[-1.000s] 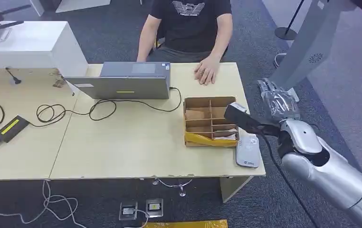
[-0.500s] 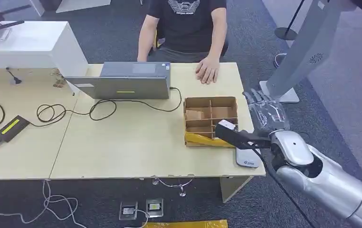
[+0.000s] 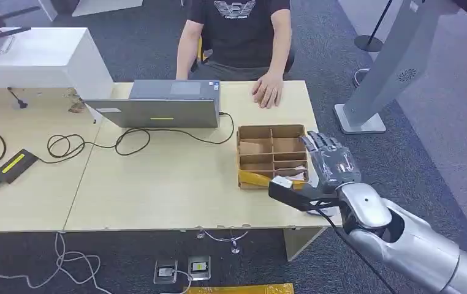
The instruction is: Pass the card to the sensor for recognition and then transmit it.
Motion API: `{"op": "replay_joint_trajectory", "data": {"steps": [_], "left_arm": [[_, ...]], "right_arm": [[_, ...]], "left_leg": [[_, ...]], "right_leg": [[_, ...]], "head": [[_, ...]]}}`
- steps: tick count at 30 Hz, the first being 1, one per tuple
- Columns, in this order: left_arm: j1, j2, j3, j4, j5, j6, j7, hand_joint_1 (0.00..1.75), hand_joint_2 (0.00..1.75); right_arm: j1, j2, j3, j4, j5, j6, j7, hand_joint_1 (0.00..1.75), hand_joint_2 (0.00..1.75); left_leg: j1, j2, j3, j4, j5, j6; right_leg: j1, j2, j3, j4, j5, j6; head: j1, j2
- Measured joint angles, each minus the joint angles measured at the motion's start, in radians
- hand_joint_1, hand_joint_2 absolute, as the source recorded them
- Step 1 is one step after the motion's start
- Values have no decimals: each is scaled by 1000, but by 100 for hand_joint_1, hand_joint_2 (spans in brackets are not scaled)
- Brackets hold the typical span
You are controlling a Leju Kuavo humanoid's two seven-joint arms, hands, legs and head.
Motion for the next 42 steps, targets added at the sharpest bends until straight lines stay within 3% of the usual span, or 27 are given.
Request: {"op": "replay_joint_trajectory", "data": {"steps": [11,23,30,42], "left_arm": [[0,-1,0,0,-18,-11,0,0,0],[0,-2,0,0,-30,-21,0,0,0],[0,-6,-1,0,-34,-18,0,0,0],[0,-10,-2,0,-34,-39,-8,0,0]], "right_arm": [[62,18,-3,6,13,-39,-26,0,175],[115,70,-64,47,-105,-208,-63,0,175],[150,118,-115,98,-161,-345,-107,0,175],[182,206,-165,219,-146,-370,-173,0,175]], "left_leg": [[0,0,0,0,0,0],[0,0,0,0,0,0],[0,0,-1,0,0,0],[0,0,-1,0,0,0]], "right_leg": [[0,0,0,0,0,0],[0,0,0,0,0,0],[0,0,0,0,0,0],[0,0,0,0,0,0]], "head": [[0,0],[0,0],[0,0],[0,0]]}}
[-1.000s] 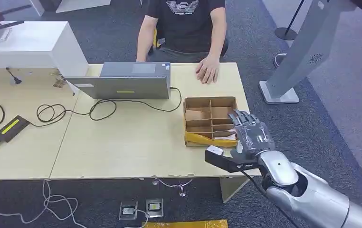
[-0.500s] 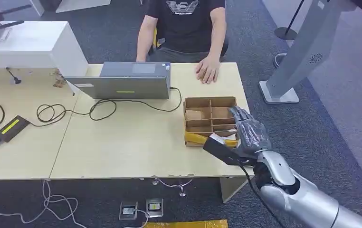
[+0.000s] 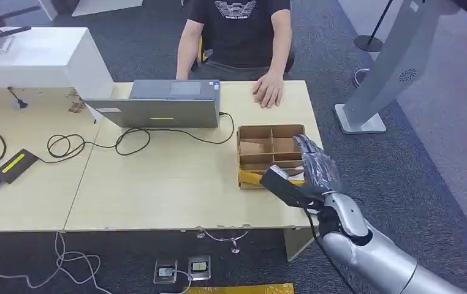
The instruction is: Pass the card to the sensor for recognition and then transmit it.
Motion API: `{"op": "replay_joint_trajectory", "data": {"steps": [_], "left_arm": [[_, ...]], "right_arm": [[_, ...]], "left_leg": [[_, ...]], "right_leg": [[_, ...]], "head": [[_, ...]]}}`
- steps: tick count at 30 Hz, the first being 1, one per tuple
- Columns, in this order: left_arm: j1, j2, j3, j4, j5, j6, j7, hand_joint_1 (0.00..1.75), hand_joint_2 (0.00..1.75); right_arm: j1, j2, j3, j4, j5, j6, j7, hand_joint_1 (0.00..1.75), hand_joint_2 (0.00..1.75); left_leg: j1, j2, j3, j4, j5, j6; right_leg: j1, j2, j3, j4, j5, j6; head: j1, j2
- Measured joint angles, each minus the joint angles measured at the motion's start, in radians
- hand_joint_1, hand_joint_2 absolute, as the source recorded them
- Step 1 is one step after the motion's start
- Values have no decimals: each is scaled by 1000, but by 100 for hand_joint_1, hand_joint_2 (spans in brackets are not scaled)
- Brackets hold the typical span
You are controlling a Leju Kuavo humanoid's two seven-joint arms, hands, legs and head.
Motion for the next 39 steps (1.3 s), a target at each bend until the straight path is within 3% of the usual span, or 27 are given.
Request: {"op": "replay_joint_trajectory", "data": {"steps": [7,22,39], "left_arm": [[0,0,0,0,6,-11,-13,0,0],[1,0,0,0,-20,-45,-14,0,0],[1,5,0,0,-24,-60,-14,0,0]], "right_arm": [[6,48,-20,78,-3,-14,-61,0,175],[14,109,-44,192,-42,-24,-129,0,175],[16,125,-51,247,-69,-12,-161,0,175]], "left_leg": [[0,0,0,0,0,0],[0,0,0,0,0,0],[0,0,0,0,0,0]], "right_leg": [[0,0,0,0,0,0],[0,0,0,0,0,0],[0,0,0,0,0,0]], "head": [[0,0],[0,0],[0,0]]}}
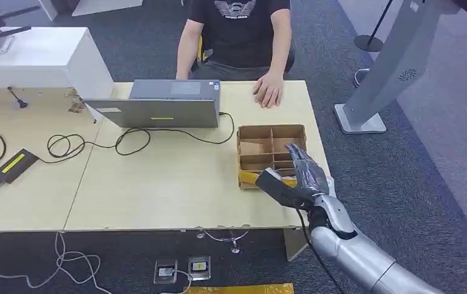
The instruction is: Pass the card to the sensor for recognition and then transmit it.
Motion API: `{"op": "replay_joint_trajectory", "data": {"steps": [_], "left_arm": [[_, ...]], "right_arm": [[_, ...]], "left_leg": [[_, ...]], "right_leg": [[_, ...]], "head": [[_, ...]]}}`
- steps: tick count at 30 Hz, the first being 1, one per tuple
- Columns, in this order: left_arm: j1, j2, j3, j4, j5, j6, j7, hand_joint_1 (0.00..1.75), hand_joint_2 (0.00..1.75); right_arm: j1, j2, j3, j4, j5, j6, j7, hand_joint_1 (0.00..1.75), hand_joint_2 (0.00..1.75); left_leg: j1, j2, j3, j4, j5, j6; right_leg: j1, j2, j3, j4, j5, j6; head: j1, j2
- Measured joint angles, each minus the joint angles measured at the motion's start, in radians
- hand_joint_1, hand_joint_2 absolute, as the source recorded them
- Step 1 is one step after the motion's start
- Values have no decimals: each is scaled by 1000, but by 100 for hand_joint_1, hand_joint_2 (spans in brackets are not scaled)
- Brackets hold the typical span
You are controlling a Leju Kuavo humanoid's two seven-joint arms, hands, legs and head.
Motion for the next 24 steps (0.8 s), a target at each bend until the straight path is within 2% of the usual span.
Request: {"op": "replay_joint_trajectory", "data": {"steps": [19,20,21,22,23,24], "left_arm": [[0,0,0,0,-3,10,3,0,0],[0,0,0,0,-3,10,4,0,0],[0,0,0,0,-3,10,5,0,0],[0,0,0,0,-3,10,6,0,0],[0,0,0,0,-5,10,7,0,0],[0,1,0,0,-6,10,8,0,0]], "right_arm": [[5,0,0,27,-5,-1,-3,0,175],[5,1,0,29,-5,-1,-3,7,175],[5,2,0,31,-3,-1,-3,61,175],[5,3,0,33,-3,-1,-3,124,175],[5,4,0,35,-3,-1,-3,175,175],[5,6,0,37,-3,-1,-3,175,175]], "left_leg": [[0,0,0,0,0,0],[0,0,0,0,0,0],[0,0,0,0,0,0],[0,0,0,0,0,0],[0,0,0,0,0,0],[0,0,0,0,0,0]], "right_leg": [[0,0,0,0,0,0],[0,0,0,0,0,0],[0,0,0,0,0,0],[0,0,0,0,0,0],[0,0,0,0,0,0],[0,0,0,0,0,0]], "head": [[0,0],[0,0],[0,0],[0,0],[0,0],[0,0]]}}
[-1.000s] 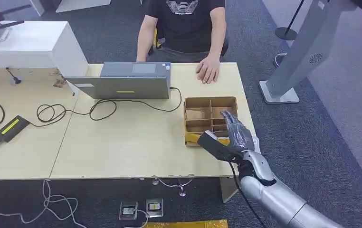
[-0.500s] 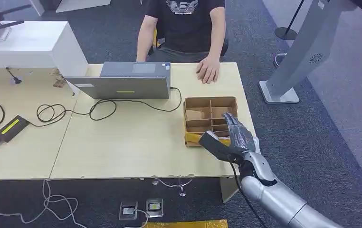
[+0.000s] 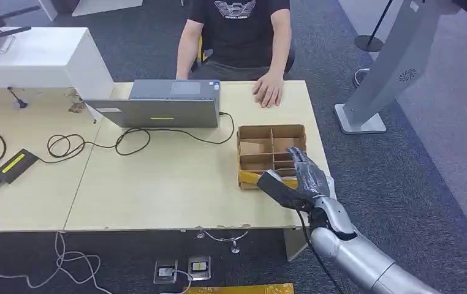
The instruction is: Pass the card to the sensor for recognition and then transmit it.
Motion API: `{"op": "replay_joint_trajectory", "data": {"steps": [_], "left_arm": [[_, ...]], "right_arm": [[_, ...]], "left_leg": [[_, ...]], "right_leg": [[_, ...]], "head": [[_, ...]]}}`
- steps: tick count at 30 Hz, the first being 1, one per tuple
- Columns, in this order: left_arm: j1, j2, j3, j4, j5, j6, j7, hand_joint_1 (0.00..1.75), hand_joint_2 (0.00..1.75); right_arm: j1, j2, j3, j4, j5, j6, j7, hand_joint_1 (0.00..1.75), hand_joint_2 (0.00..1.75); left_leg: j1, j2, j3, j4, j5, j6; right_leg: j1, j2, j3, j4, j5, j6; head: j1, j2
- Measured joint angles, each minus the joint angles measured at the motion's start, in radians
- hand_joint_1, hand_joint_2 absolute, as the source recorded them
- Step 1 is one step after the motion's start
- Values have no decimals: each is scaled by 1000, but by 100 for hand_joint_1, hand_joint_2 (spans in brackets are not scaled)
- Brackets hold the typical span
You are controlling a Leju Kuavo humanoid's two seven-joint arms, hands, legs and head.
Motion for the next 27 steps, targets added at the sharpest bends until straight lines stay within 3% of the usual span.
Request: {"op": "replay_joint_trajectory", "data": {"steps": [12,27], "left_arm": [[0,3,0,0,-18,11,7,0,0],[0,10,0,0,-48,13,30,0,0]], "right_arm": [[-1,11,7,22,-4,2,-11,175,175],[18,7,16,2,4,-14,70,175,175]], "left_leg": [[0,0,0,0,0,0],[0,0,1,0,0,0]], "right_leg": [[0,0,0,0,0,0],[0,0,1,0,0,0]], "head": [[0,0],[0,0]]}}
